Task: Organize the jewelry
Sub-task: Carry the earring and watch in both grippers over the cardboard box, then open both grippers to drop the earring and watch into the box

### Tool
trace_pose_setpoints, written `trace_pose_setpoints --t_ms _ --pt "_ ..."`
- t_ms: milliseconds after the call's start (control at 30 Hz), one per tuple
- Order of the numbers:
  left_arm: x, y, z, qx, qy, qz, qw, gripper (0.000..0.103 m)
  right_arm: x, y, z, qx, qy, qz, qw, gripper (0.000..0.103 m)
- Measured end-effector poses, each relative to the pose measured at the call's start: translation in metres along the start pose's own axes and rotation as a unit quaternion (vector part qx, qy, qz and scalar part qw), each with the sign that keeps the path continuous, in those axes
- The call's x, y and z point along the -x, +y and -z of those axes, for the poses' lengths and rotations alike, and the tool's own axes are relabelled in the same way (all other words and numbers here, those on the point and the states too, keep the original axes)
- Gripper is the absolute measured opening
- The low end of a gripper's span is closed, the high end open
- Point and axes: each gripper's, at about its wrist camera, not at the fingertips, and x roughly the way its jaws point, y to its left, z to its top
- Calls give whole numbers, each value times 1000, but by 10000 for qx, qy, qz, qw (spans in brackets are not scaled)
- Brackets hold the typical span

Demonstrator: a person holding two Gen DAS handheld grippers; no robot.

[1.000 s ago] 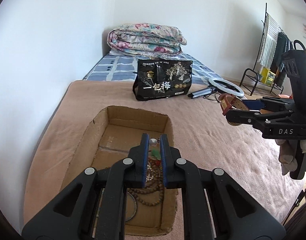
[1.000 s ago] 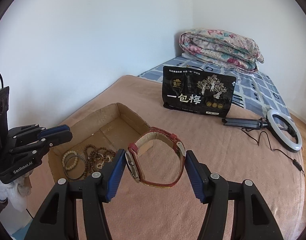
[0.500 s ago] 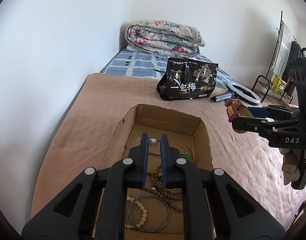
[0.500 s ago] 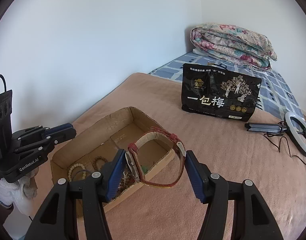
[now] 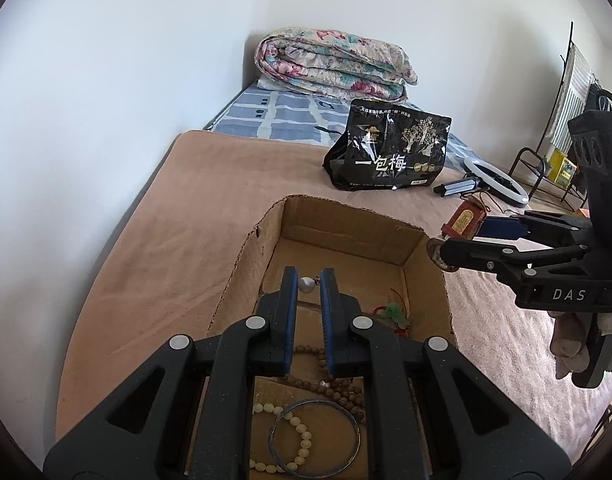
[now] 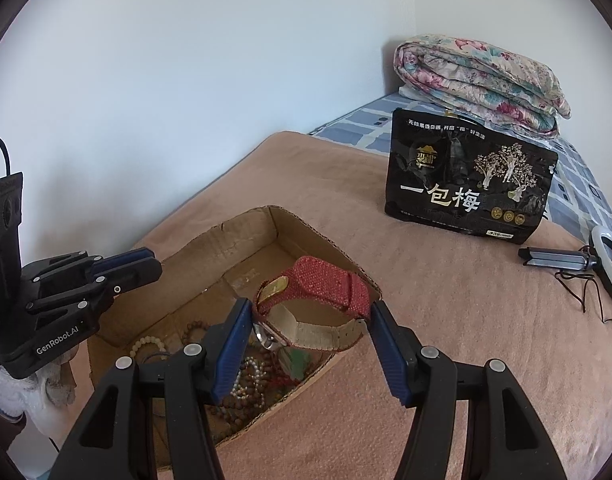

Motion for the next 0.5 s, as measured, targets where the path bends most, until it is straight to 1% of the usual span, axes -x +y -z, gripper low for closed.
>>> trace_pose_setpoints --t_ms 267,500 --pt "-8 8 3 65 74 -15 9999 10 -22 1 -4 -28 118 6 9999 62" --pt "-11 6 3 30 129 0 9999 10 -31 7 -9 45 167 23 9998 63"
